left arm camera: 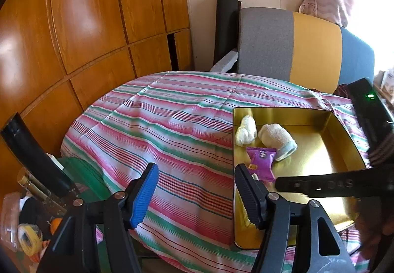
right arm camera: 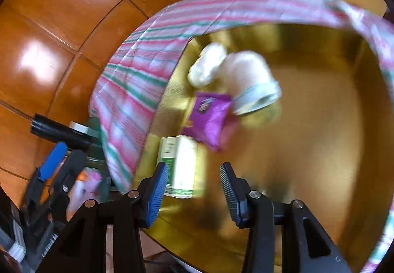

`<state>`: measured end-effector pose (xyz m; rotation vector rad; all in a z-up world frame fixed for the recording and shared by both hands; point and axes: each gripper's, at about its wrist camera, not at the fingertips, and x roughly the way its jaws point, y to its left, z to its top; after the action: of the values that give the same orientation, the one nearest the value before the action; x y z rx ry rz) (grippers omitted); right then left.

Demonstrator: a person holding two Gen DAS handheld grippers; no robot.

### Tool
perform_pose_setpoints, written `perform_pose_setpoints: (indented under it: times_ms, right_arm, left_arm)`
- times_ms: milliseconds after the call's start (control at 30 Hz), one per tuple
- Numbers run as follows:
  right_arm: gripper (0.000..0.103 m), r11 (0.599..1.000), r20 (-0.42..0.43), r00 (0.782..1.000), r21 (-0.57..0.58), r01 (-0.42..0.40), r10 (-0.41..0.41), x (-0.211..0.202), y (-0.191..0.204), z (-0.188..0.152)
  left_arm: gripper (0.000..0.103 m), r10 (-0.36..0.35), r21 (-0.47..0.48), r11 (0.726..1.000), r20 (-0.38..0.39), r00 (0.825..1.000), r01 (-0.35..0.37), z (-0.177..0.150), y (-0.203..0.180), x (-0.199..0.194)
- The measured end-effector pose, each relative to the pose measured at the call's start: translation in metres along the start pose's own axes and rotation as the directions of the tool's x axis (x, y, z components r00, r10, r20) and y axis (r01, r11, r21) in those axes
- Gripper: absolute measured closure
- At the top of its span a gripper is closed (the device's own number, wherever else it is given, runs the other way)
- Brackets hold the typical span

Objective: Organize objects
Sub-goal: 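Lower the green-and-white box into the gold tray and open the right tool, then move both tools back to the items and grasp a yellow sponge cake with the left tool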

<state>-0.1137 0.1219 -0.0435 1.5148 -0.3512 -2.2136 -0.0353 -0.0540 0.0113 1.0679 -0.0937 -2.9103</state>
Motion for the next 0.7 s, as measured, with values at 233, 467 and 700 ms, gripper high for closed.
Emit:
perform_pose_setpoints:
  times_ms: [233, 467, 700]
  right_arm:
    - [0.054, 0.98, 0.154, 0.972, -0.058, 0.189, -0.179, -0.054, -0.018, -0.017]
    - [0.053, 0.961, 0.218, 0.938, -0.003, 0.277, -0.27, -0.098, -0.058, -0.035]
    - [0.053, 0.924, 0.225, 0.899, 0.152, 0.35, -0.377, -0.147, -0.13, -0.063]
  left_arm:
    - [0.03, -0.039, 0.014, 0.999, 0.003, 0.999, 0.039, -0.003, -0.013, -0.004]
    - [0.03, -0.081, 0.043, 0.996, 0.0, 0.997, 0.081, 0.001, -0.042, -0.006]
    - [0.03, -0.163, 0.133, 0.978, 0.013, 0.987, 0.16, 0.016, -0.089, -0.013]
